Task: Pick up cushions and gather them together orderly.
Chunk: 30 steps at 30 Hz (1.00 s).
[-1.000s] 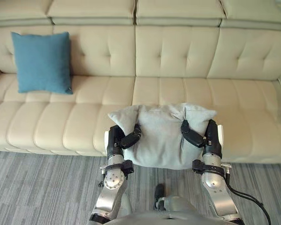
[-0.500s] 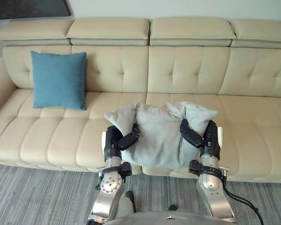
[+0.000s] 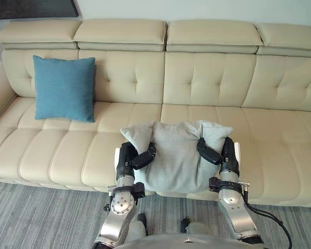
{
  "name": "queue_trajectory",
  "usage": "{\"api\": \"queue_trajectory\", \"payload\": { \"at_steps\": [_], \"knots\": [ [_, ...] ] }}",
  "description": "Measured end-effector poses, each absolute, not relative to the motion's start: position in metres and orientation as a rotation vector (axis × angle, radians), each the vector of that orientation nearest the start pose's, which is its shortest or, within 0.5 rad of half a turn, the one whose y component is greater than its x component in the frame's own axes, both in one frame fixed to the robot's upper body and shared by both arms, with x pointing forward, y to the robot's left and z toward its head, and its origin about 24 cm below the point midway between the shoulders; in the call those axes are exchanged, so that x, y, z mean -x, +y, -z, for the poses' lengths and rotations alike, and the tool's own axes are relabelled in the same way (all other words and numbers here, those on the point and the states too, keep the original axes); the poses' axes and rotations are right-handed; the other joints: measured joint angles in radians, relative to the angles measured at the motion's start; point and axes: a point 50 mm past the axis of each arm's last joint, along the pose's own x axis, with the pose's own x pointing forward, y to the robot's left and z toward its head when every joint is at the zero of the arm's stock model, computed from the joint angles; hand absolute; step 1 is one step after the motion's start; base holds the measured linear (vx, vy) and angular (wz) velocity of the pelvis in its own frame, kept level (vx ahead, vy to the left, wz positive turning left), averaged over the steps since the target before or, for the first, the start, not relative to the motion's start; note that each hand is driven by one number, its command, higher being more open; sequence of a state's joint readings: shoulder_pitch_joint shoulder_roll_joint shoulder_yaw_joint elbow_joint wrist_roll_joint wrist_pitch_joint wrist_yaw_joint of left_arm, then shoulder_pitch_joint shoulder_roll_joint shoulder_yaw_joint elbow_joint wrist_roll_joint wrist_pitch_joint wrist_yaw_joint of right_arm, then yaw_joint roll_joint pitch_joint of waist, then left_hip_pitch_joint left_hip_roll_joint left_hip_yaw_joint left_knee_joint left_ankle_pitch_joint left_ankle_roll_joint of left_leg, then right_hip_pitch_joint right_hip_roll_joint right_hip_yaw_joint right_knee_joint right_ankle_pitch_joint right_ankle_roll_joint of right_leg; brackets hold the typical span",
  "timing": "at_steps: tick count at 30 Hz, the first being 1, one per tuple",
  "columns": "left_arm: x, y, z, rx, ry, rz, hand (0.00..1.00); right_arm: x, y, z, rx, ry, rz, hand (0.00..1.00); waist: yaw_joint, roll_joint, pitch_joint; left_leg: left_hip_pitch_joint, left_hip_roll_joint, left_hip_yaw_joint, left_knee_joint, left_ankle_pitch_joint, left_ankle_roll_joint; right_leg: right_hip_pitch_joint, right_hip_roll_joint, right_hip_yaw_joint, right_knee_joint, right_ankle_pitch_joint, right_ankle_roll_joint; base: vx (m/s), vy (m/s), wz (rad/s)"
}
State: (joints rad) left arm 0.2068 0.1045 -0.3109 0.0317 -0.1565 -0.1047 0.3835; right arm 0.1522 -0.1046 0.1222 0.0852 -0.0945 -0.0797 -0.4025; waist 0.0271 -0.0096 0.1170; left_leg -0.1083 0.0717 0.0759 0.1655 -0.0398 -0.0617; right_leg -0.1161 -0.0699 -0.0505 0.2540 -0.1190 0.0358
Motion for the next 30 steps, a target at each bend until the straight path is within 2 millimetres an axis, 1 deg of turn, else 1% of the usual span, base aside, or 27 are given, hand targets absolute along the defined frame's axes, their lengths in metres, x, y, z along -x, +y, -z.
{"api": "queue_trajectory", "payload": {
  "at_steps": [2, 4, 7, 10, 12, 16, 18, 19, 20, 22, 23, 24, 26, 27, 28, 30],
  "knots": [
    [-0.199, 0.124, 0.007, 0.065, 0.177, -0.143, 0.0, -0.215, -0.169, -0.001, 0.215, 0.105, 0.3, 0.0, 0.002, 0.001, -0.003, 0.009, 0.016, -0.008, -0.017, 0.002, -0.001, 0.039, 0.021, -0.01, -0.071, 0.028, -0.009, 0.12, -0.064, 0.04],
    [-0.199, 0.124, 0.007, 0.067, 0.177, -0.142, 0.0, -0.215, -0.169, -0.004, 0.213, 0.093, 0.301, 0.0, 0.002, 0.001, -0.003, 0.017, 0.019, -0.009, -0.029, 0.006, -0.005, 0.057, 0.029, -0.012, -0.095, 0.039, -0.01, 0.12, -0.044, 0.0],
    [-0.2, 0.123, 0.005, 0.067, 0.171, -0.138, 0.0, -0.217, -0.169, -0.011, 0.21, 0.063, 0.303, 0.0, 0.002, 0.005, -0.018, 0.03, 0.017, -0.022, -0.052, 0.008, -0.008, 0.071, 0.031, -0.01, -0.117, 0.04, -0.01, 0.1, -0.012, 0.02],
    [-0.203, 0.122, 0.003, 0.047, 0.155, -0.114, 0.0, -0.217, -0.172, -0.012, 0.219, 0.055, 0.312, 0.0, 0.001, 0.007, -0.03, 0.042, 0.013, -0.035, -0.074, 0.017, -0.009, 0.088, 0.03, -0.019, -0.136, 0.041, -0.011, 0.07, 0.001, 0.12],
    [-0.209, 0.122, -0.002, 0.036, 0.132, -0.109, 0.0, -0.222, -0.172, -0.017, 0.247, 0.027, 0.31, 0.0, 0.002, 0.013, -0.035, 0.042, 0.012, -0.039, -0.091, 0.026, -0.008, 0.083, 0.03, -0.02, -0.14, 0.043, -0.013, 0.01, 0.002, 0.06],
    [-0.228, 0.125, -0.019, -0.009, 0.044, -0.114, 0.0, -0.242, -0.168, -0.037, 0.292, -0.073, 0.328, 0.0, 0.002, 0.019, -0.04, 0.023, 0.016, -0.038, -0.128, 0.055, -0.01, 0.047, 0.036, -0.019, -0.142, 0.055, -0.022, -0.03, -0.004, -0.02],
    [-0.238, 0.126, -0.03, -0.021, -0.005, -0.12, 0.0, -0.253, -0.164, -0.05, 0.308, -0.132, 0.337, 0.0, 0.003, 0.02, -0.039, 0.001, 0.018, -0.037, -0.145, 0.074, -0.011, 0.017, 0.04, -0.017, -0.144, 0.067, -0.025, -0.1, -0.011, -0.06],
    [-0.25, 0.126, -0.042, -0.035, -0.06, -0.13, 0.0, -0.268, -0.16, -0.064, 0.327, -0.197, 0.348, 0.0, 0.002, 0.02, -0.038, -0.033, 0.021, -0.036, -0.155, 0.092, -0.011, -0.023, 0.044, -0.016, -0.145, 0.083, -0.028, -0.12, -0.012, -0.06],
    [-0.257, 0.126, -0.049, -0.041, -0.085, -0.131, 0.0, -0.275, -0.159, -0.071, 0.331, -0.224, 0.354, 0.0, 0.003, 0.02, -0.038, -0.051, 0.022, -0.037, -0.159, 0.102, -0.011, -0.043, 0.045, -0.016, -0.145, 0.09, -0.027, -0.13, -0.01, -0.03],
    [-0.277, 0.122, -0.068, -0.071, -0.165, -0.144, 0.0, -0.294, -0.157, -0.092, 0.357, -0.3, 0.385, 0.0, 0.007, 0.021, -0.017, -0.091, 0.023, -0.041, -0.166, 0.127, -0.01, -0.083, 0.046, -0.019, -0.145, 0.109, -0.027, -0.12, -0.006, 0.02],
    [-0.28, 0.122, -0.071, -0.073, -0.177, -0.147, 0.0, -0.296, -0.157, -0.095, 0.359, -0.312, 0.391, 0.0, 0.008, 0.021, -0.015, -0.101, 0.023, -0.042, -0.166, 0.131, -0.01, -0.092, 0.046, -0.02, -0.145, 0.112, -0.027, -0.11, 0.0, 0.05],
    [-0.289, 0.12, -0.081, -0.075, -0.21, -0.151, 0.0, -0.303, -0.156, -0.105, 0.36, -0.344, 0.408, 0.0, 0.01, 0.023, -0.003, -0.119, 0.023, -0.046, -0.166, 0.138, -0.009, -0.111, 0.046, -0.023, -0.141, 0.117, -0.026, -0.13, 0.0, 0.06],
    [-0.306, 0.115, -0.103, -0.085, -0.284, -0.166, 0.0, -0.314, -0.156, -0.124, 0.367, -0.411, 0.453, 0.0, 0.013, 0.027, 0.025, -0.16, 0.022, -0.059, -0.172, 0.16, -0.01, -0.157, 0.045, -0.032, -0.123, 0.121, -0.024, -0.16, -0.008, 0.11],
    [-0.311, 0.114, -0.111, -0.088, -0.309, -0.171, 0.0, -0.318, -0.156, -0.131, 0.368, -0.43, 0.464, 0.0, 0.015, 0.026, 0.033, -0.171, 0.023, -0.06, -0.178, 0.169, -0.01, -0.176, 0.045, -0.034, -0.113, 0.121, -0.024, -0.15, -0.023, 0.09],
    [-0.32, 0.113, -0.126, -0.097, -0.359, -0.183, 0.0, -0.325, -0.155, -0.145, 0.365, -0.47, 0.483, 0.0, 0.017, 0.028, 0.047, -0.202, 0.023, -0.064, -0.184, 0.184, -0.013, -0.218, 0.044, -0.036, -0.092, 0.121, -0.024, -0.13, -0.032, 0.03],
    [-0.328, 0.112, -0.146, -0.1, -0.423, -0.201, 0.0, -0.334, -0.154, -0.163, 0.352, -0.515, 0.516, 0.0, 0.022, 0.032, 0.073, -0.228, 0.023, -0.065, -0.2, 0.205, -0.014, -0.261, 0.043, -0.037, -0.066, 0.121, -0.024, -0.08, -0.026, 0.01]
  ]
}}
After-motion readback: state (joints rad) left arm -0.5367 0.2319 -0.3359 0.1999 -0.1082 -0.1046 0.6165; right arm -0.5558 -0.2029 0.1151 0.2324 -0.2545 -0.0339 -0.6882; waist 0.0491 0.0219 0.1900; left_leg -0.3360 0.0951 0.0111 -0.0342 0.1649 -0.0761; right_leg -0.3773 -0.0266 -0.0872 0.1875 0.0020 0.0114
